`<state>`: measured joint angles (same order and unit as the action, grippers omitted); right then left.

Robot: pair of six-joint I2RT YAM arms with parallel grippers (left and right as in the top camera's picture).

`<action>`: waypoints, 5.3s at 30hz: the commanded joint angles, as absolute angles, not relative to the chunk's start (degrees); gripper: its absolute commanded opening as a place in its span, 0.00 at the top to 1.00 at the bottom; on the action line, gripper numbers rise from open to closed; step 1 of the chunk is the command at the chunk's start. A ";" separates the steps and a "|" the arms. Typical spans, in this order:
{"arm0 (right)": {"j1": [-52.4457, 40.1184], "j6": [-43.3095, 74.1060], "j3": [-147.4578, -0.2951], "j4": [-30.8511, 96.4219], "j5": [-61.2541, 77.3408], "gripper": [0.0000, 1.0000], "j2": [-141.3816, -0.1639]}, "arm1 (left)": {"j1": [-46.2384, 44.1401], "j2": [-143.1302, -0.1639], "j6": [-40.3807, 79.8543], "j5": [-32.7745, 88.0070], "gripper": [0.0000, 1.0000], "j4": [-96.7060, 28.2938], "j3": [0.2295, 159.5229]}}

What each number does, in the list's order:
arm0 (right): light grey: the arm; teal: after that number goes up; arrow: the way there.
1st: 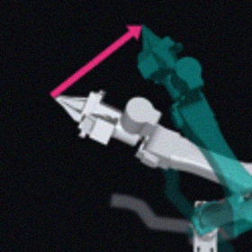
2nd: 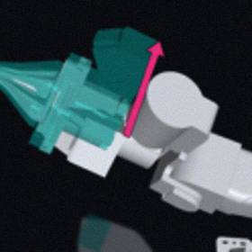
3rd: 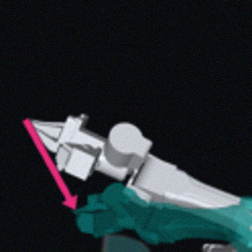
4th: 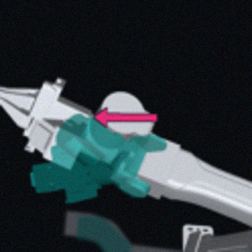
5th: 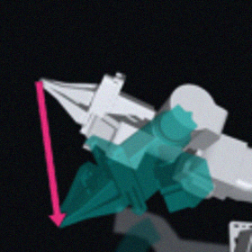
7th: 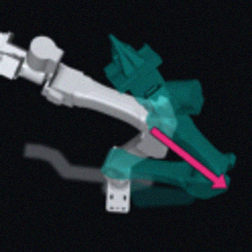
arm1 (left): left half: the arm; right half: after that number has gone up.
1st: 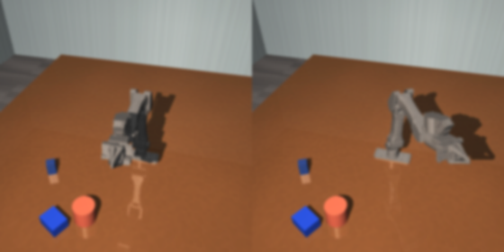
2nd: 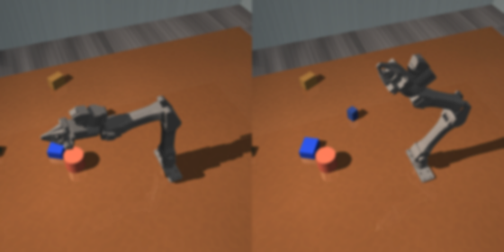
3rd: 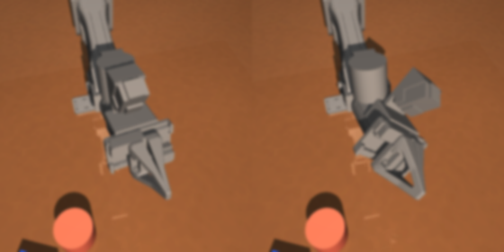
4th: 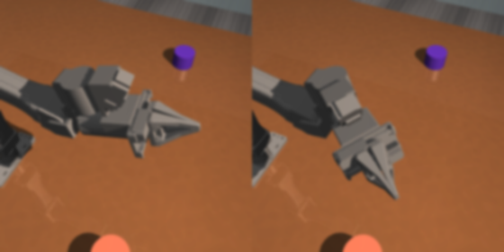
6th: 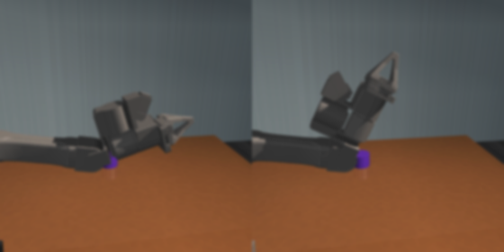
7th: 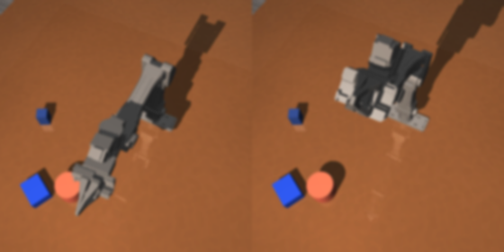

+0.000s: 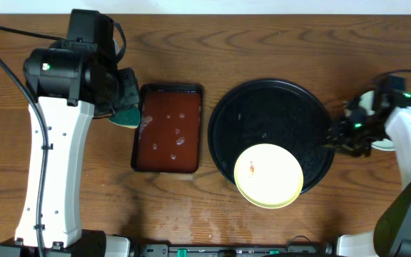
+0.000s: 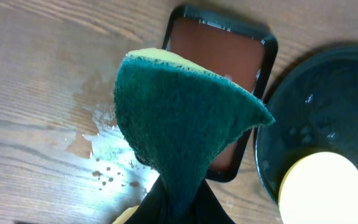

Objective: Clean dirty plates on tray and stack at the side
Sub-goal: 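Move the right gripper to the yellow plate and pinch its rim, then drag the yellow plate with the right gripper to the black tray center, then move the sponge with the left gripper onto the yellow plate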

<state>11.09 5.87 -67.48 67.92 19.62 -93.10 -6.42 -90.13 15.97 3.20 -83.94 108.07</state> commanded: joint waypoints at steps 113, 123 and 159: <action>-2.68 10.68 -50.65 29.34 4.58 0.81 -92.27 | -9.26 -90.24 14.85 3.44 0.92 -81.67 105.84; -2.66 10.66 -48.36 28.88 2.83 0.85 -92.27 | -9.26 -90.24 14.85 3.44 0.92 -81.71 105.84; -1.23 18.06 -48.07 26.57 14.48 0.72 -92.25 | -26.46 -99.66 15.31 7.05 0.92 -63.94 100.66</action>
